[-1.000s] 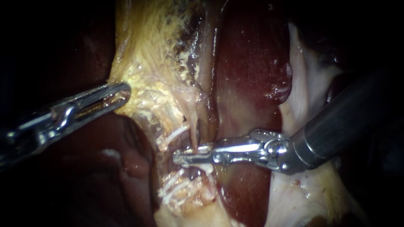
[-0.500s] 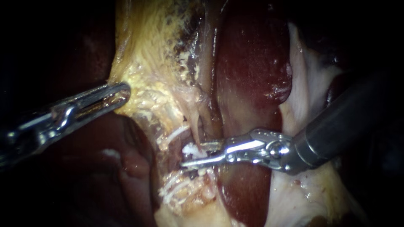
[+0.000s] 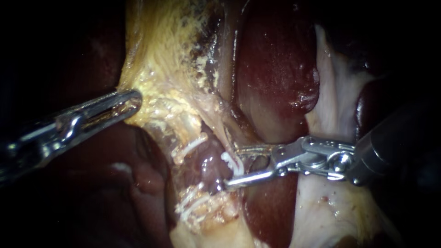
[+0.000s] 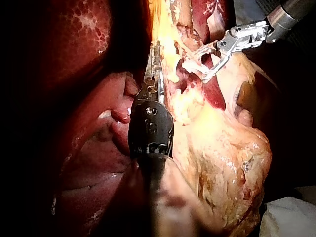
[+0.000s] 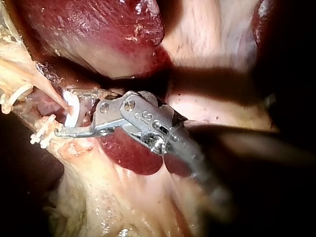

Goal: Going back second clip right tube

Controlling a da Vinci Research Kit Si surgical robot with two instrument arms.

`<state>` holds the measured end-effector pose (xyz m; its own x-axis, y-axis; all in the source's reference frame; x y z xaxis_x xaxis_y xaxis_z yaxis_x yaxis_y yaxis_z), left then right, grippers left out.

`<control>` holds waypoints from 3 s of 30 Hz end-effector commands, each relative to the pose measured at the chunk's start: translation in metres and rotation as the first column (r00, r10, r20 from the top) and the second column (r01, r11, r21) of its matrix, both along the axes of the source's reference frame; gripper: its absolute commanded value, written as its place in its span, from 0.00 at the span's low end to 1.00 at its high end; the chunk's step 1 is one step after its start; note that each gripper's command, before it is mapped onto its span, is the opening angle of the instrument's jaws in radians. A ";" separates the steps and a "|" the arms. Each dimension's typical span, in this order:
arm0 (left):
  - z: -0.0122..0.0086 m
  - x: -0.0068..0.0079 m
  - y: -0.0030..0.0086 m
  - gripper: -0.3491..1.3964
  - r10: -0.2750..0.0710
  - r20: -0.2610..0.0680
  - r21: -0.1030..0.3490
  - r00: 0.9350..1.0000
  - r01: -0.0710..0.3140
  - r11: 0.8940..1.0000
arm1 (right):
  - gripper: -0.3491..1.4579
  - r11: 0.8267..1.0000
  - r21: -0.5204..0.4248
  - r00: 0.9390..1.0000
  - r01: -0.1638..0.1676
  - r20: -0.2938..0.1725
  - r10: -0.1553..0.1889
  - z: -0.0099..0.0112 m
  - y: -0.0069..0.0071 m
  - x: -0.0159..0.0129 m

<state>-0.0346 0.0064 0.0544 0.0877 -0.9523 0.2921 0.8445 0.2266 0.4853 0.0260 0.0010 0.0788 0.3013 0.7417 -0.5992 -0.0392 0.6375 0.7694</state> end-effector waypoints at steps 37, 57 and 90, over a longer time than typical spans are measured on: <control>0.0001 -0.0001 0.0000 0.00 -0.002 -0.001 0.000 1.000 0.002 1.000 | 0.52 0.996 -0.085 0.999 -0.008 -0.043 0.005 -0.0001 0.0021 -0.0010; 0.0004 -0.0002 -0.0002 0.00 -0.001 0.000 -0.001 1.000 0.001 1.000 | 0.52 0.914 -0.403 0.987 0.040 -0.129 -0.100 -0.0085 0.0064 -0.0068; 0.0117 -0.0098 -0.0037 0.00 0.116 0.086 0.071 0.990 -0.122 0.990 | 0.52 0.958 -0.286 0.990 0.029 -0.125 -0.067 -0.0087 0.0057 -0.0072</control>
<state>-0.0444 0.0027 0.0661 0.1797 -0.9564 0.2302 0.7704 0.2823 0.5717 0.0188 0.0067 0.0701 0.2368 0.5227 -0.8190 0.0859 0.8284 0.5536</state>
